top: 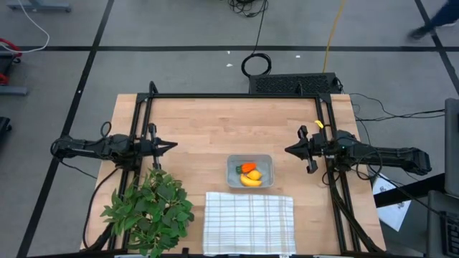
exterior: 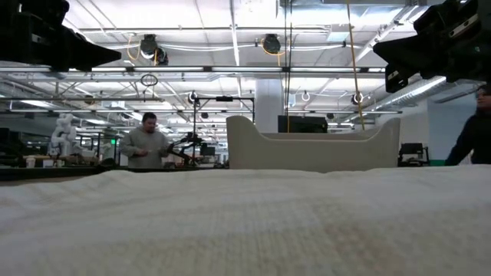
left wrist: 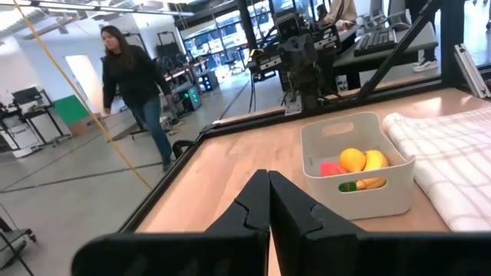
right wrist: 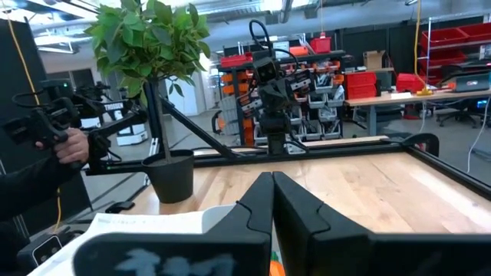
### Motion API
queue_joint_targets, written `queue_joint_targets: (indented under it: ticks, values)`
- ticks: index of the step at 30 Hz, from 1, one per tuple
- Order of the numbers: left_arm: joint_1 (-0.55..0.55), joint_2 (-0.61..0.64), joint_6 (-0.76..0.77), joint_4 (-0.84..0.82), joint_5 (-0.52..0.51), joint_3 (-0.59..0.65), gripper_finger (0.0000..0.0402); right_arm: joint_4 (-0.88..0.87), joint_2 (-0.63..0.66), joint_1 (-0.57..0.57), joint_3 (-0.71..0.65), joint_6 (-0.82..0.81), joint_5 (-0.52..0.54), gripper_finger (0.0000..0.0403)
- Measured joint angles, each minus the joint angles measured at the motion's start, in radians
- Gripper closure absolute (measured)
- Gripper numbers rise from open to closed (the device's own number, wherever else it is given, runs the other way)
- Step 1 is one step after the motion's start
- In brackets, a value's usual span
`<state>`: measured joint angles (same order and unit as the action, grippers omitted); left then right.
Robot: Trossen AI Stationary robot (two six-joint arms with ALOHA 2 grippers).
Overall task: Pick and placing Produce into tupperware
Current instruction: Return to Home Position
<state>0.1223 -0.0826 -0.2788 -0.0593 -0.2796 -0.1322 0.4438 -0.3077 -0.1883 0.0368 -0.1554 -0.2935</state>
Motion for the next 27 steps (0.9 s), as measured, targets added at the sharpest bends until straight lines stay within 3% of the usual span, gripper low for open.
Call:
queue_joint_targets:
  ticks: [27]
  values:
    - [0.0, -0.002, 0.104, -0.019, 0.0, 0.0, 0.0399, 0.0, 0.0, 0.0, 0.0, 0.018, 0.002, 0.0403]
